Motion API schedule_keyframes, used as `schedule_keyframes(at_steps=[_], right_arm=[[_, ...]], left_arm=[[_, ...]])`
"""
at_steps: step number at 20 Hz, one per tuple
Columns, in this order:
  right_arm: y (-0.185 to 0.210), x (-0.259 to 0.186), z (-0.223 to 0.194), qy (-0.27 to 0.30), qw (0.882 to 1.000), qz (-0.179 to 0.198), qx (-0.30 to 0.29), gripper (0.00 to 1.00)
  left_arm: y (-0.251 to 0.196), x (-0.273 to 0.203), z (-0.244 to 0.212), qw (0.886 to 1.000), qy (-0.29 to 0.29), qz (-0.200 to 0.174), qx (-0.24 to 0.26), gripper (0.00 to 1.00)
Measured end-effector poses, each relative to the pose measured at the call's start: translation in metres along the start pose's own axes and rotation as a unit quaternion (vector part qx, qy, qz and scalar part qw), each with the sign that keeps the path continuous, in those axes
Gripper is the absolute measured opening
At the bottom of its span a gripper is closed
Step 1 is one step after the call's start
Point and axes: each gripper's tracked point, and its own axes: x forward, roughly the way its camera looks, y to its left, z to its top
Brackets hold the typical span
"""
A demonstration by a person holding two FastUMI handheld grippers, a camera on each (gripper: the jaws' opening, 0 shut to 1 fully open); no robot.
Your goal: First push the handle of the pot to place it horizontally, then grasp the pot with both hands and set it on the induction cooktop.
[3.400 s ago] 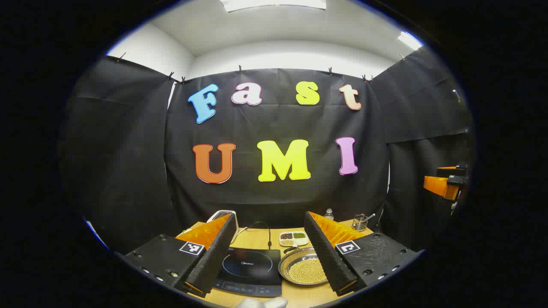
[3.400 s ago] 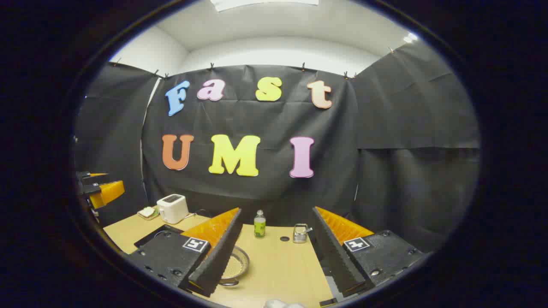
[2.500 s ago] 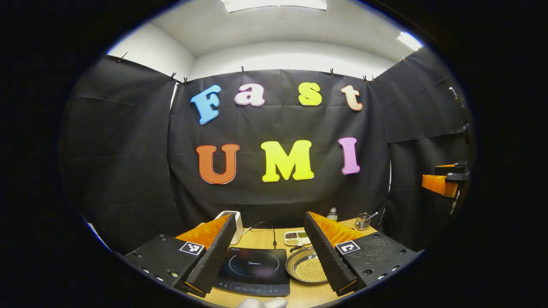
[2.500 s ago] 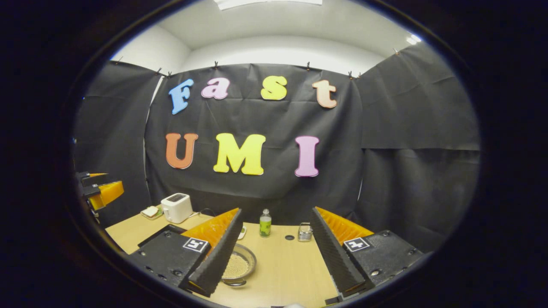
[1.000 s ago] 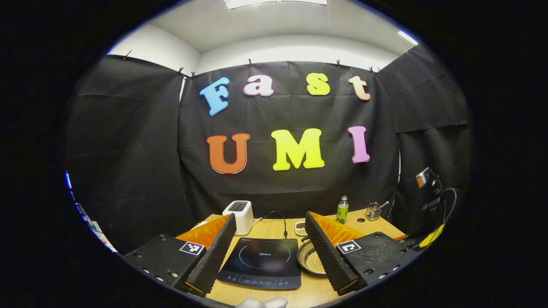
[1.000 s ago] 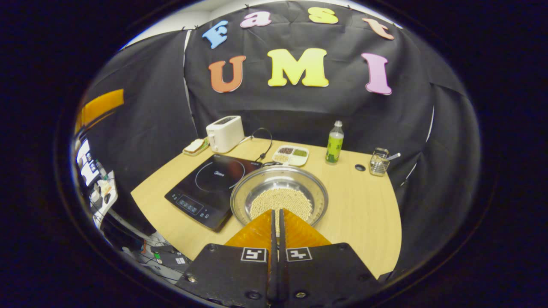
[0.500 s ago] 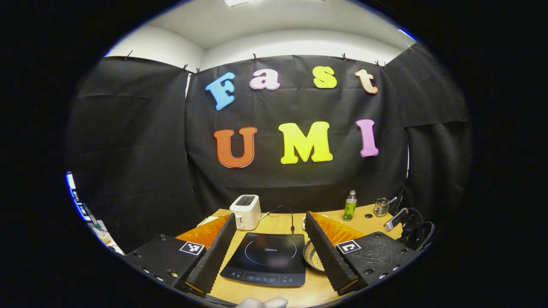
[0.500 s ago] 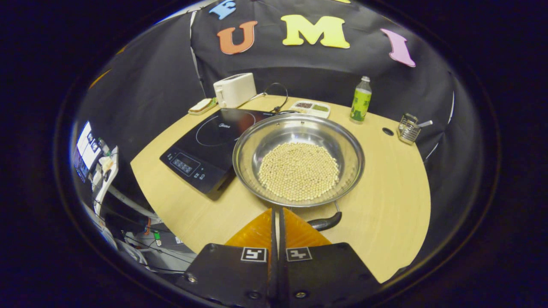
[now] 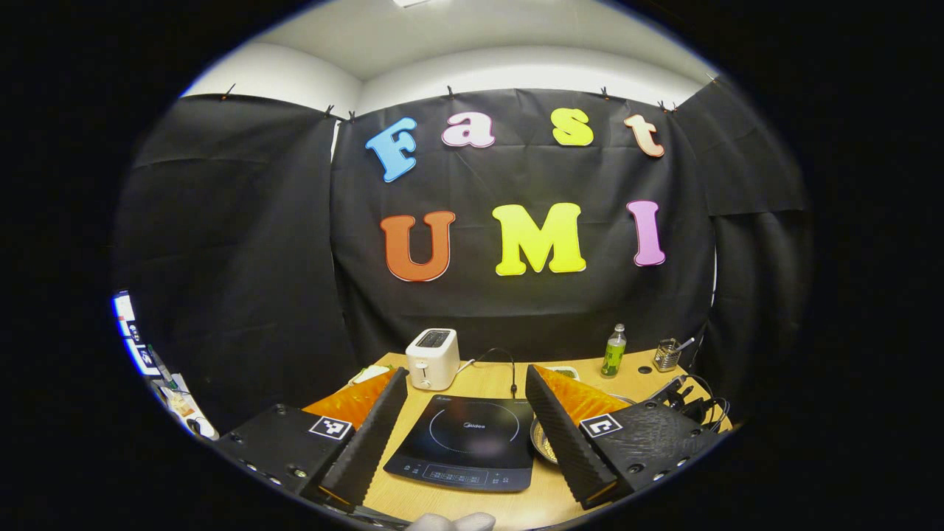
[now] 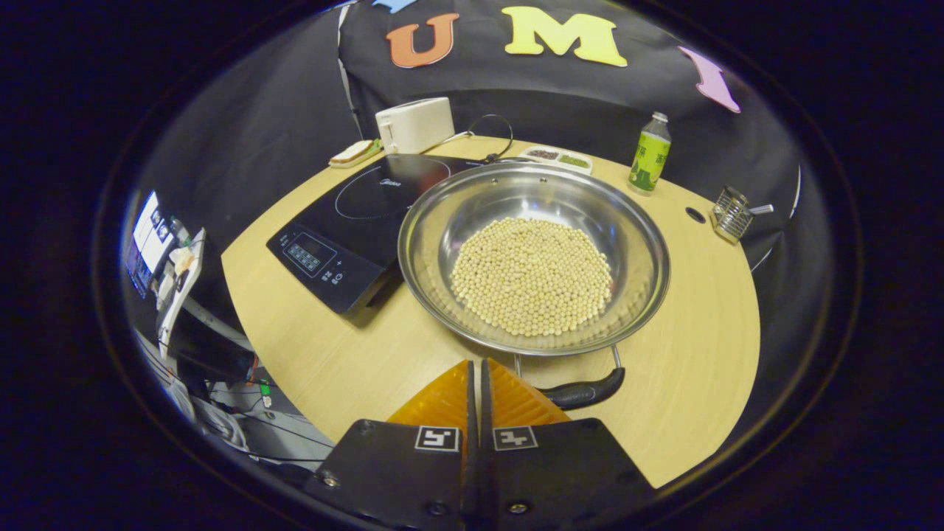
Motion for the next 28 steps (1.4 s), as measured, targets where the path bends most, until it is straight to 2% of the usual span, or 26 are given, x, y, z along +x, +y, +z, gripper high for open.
schedule_keyframes(at_steps=[5, 7, 9, 12, 14, 15, 16, 24, 25, 27, 28], right_arm=[[-0.009, 0.002, -0.003, 0.005, 1.0, 0.002, 0.01, 0.0], [-0.012, 0.001, -0.006, 0.007, 1.0, 0.002, 0.012, 0.04], [-0.016, 0.0, -0.007, 0.007, 1.0, 0.002, 0.02, 0.0], [-0.022, -0.001, -0.007, 0.007, 1.0, -0.002, 0.023, 0.04], [-0.025, -0.002, -0.007, 0.008, 1.0, -0.002, 0.025, 0.0], [-0.027, -0.002, -0.007, 0.008, 1.0, -0.002, 0.026, 0.04], [-0.029, -0.002, -0.007, 0.007, 1.0, -0.002, 0.027, 0.0], [-0.048, -0.004, -0.007, 0.01, 1.0, 0.015, 0.019, 0.01], [-0.052, -0.004, -0.006, 0.011, 1.0, 0.016, 0.019, 0.04], [-0.059, -0.004, -0.005, 0.012, 1.0, 0.02, 0.017, 0.01], [-0.062, -0.005, -0.005, 0.012, 1.0, 0.021, 0.016, 0.04]], left_arm=[[0.001, 0.002, -0.004, 1.0, 0.007, 0.002, -0.005, 0.96], [0.0, 0.003, -0.005, 1.0, 0.008, 0.001, -0.004, 0.96], [-0.002, 0.005, -0.003, 1.0, 0.007, 0.001, -0.005, 0.96], [-0.005, 0.005, -0.001, 1.0, 0.005, 0.0, -0.007, 0.96], [-0.007, 0.006, -0.002, 1.0, 0.006, 0.0, -0.007, 0.96], [-0.008, 0.006, -0.004, 1.0, 0.008, 0.001, -0.006, 0.96], [-0.009, 0.005, -0.004, 1.0, 0.009, 0.002, -0.006, 0.96], [-0.023, 0.007, -0.003, 0.999, 0.018, 0.023, -0.017, 0.96], [-0.026, 0.008, -0.004, 0.999, 0.02, 0.026, -0.016, 0.96], [-0.031, 0.008, -0.005, 0.999, 0.023, 0.031, -0.015, 0.97], [-0.033, 0.006, -0.006, 0.999, 0.025, 0.033, -0.015, 0.96]])
